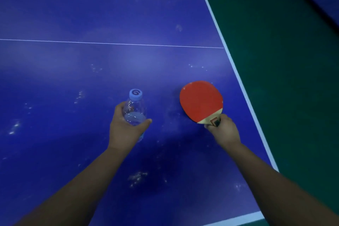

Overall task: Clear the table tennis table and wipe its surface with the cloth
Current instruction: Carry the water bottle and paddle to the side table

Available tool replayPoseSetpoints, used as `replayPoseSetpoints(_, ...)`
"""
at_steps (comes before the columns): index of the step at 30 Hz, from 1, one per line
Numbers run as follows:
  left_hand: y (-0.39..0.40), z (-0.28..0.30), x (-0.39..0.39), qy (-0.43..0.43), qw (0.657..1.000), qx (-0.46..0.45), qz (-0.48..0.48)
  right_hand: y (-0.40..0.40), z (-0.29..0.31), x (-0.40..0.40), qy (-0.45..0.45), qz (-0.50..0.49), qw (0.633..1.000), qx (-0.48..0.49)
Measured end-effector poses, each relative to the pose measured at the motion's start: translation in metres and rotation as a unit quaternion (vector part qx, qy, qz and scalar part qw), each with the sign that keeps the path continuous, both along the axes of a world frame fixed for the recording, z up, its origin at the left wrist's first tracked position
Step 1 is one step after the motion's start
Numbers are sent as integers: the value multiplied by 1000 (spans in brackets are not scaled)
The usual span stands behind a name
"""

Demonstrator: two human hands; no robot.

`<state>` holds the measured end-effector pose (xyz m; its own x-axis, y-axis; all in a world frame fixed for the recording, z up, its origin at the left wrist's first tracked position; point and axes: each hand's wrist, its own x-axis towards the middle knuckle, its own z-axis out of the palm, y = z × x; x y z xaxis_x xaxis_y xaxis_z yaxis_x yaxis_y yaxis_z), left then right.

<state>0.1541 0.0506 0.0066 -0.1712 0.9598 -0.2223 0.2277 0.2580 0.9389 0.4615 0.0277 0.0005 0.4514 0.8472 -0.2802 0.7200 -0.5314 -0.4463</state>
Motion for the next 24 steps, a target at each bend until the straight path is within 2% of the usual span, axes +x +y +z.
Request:
replayPoseSetpoints(4, 9, -2, 42, 0, 1000, -8, 23, 27, -19, 45, 3, 11, 1000, 6)
replayPoseSetpoints(10, 13, -3, 92, 2, 999, -5, 50, 52, -47, 66, -60, 28, 998, -8)
replayPoseSetpoints(15, 15, -2, 116, 10, 998, -10, 68, 57, -54, 77, -41, 53, 998, -6)
replayPoseSetpoints(24, 8, 2, 129, 33, 995, -20, 94, 75, -50, 88, 1, 68, 990, -126)
